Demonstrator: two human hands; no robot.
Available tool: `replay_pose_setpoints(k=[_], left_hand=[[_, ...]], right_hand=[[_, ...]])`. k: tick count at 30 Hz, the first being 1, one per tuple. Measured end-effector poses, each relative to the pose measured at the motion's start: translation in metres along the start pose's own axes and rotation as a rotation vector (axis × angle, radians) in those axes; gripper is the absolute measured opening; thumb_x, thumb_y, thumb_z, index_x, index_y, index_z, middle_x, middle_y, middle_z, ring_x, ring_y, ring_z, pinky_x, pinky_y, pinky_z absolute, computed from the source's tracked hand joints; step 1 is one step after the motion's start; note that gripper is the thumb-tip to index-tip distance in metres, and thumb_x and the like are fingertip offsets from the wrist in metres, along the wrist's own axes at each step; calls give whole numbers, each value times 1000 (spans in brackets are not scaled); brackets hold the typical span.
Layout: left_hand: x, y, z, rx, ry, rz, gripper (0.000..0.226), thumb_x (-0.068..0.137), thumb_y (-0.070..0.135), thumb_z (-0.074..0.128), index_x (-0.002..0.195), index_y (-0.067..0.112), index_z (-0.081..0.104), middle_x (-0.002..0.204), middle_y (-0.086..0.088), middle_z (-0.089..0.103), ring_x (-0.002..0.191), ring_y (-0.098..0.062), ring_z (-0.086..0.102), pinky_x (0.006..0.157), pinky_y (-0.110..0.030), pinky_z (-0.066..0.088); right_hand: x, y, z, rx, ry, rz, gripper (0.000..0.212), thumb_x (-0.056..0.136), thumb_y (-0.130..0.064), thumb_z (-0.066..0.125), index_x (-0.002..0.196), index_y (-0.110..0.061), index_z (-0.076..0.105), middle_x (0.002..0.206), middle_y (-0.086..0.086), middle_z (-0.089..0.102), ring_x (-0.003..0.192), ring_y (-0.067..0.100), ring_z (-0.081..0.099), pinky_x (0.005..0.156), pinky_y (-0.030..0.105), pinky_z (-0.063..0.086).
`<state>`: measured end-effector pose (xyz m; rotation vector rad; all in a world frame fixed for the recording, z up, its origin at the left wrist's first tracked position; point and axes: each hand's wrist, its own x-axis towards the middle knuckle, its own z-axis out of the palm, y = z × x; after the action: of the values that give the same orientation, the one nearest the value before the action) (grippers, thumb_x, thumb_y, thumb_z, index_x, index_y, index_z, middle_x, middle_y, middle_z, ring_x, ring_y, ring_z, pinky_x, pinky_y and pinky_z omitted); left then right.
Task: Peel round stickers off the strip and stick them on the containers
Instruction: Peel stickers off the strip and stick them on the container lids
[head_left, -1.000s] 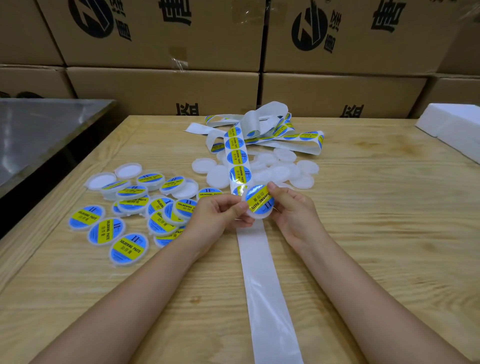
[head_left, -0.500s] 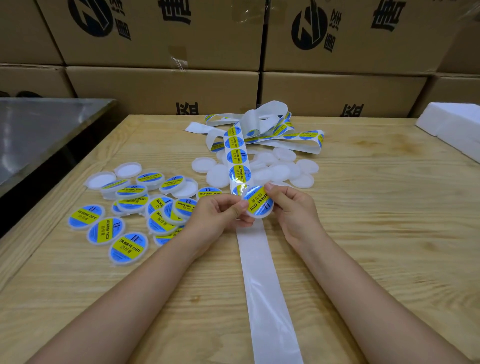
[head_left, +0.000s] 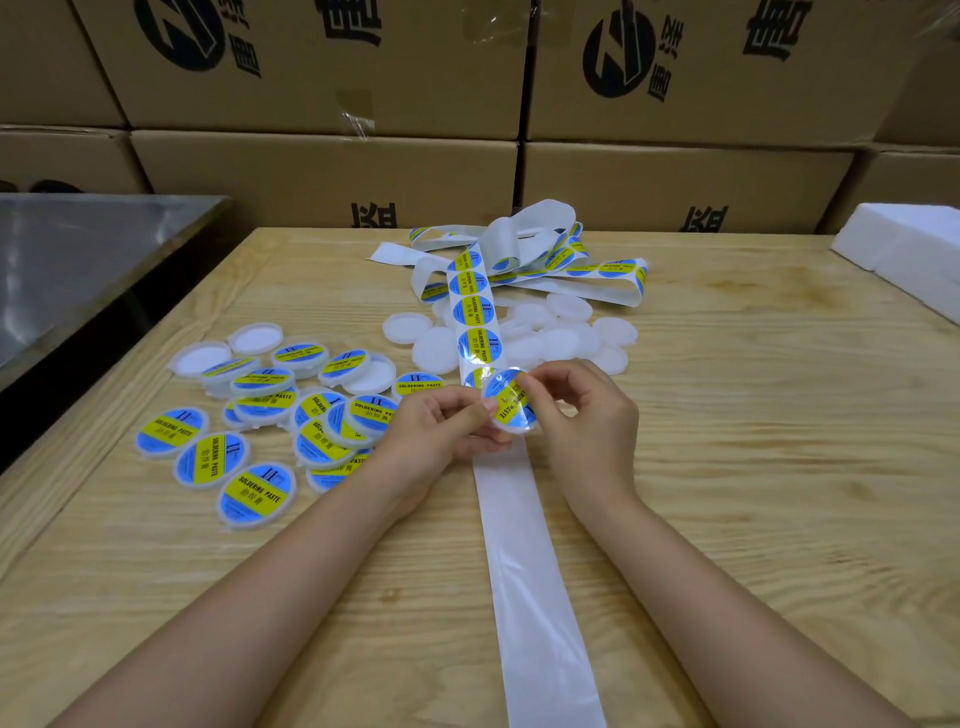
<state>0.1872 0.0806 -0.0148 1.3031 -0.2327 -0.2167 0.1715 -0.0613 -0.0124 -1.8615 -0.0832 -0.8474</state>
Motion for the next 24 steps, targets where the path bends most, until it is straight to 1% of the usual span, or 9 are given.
replay_pose_setpoints(k=[2,6,7,9,11,13,16,20,24], left_hand=[[0,-1,1,-15,-12,11,12,87,5,56,82,-1,65,67,-8,68,63,-16,67,65,-28,56],[0,-2,0,-31,-43,27,17,79,14,61,85,-1,67,72,-10,69,66,-16,66,66,-28,55],[0,-2,0,-34,-45,29,19,77,16,62,84,-1,67,73,-10,69,66,-16,66,66,-28,55],[0,-4,-1,-34,-48,33,19,76,17,62,83,0,67,73,-10,69,66,-16,66,66,-28,55],[0,-4,-1,-29,-52,38,20,76,17,62,85,-1,67,73,-9,69,67,-15,66,67,-28,55],[0,-4,-1,-17,-54,49,19,77,17,61,84,0,66,72,-8,69,67,-15,66,68,-28,55],[-2,-6,2,52,-52,65,7,81,11,60,79,7,66,68,-5,69,65,-15,67,71,-32,57],[-2,-8,4,135,-20,94,14,86,3,57,77,10,66,64,-4,70,62,-15,67,70,-26,57],[-1,-7,4,34,12,116,8,83,7,58,80,4,64,63,-3,67,60,-14,65,64,-26,56]], right_hand=[[-1,-1,0,-9,28,-49,9,78,-9,72,74,-15,67,71,-9,61,71,3,57,66,11,42],[-3,-2,1,3,41,-80,9,79,-10,72,78,-18,67,74,-10,60,72,1,57,67,19,45],[-3,-2,1,22,42,-66,16,79,-11,72,85,-24,66,74,-12,60,72,0,58,67,20,45],[-2,-4,1,108,38,34,47,78,-12,73,110,-41,55,72,-14,62,71,0,61,69,18,48],[-1,-3,1,179,44,118,61,78,-12,73,123,-42,45,73,-15,65,72,1,63,70,14,48],[-1,-2,3,196,53,148,43,80,-12,71,108,-39,55,73,-14,66,72,2,64,69,17,48],[-1,-1,4,174,68,196,26,83,-16,69,90,-38,58,70,-7,61,67,7,59,66,21,48],[-3,1,8,142,6,241,21,77,-22,75,92,-25,59,78,-2,54,67,6,52,64,15,43],[-4,0,11,142,-115,242,25,74,-24,78,92,-22,61,95,-1,55,76,-4,53,70,7,40]])
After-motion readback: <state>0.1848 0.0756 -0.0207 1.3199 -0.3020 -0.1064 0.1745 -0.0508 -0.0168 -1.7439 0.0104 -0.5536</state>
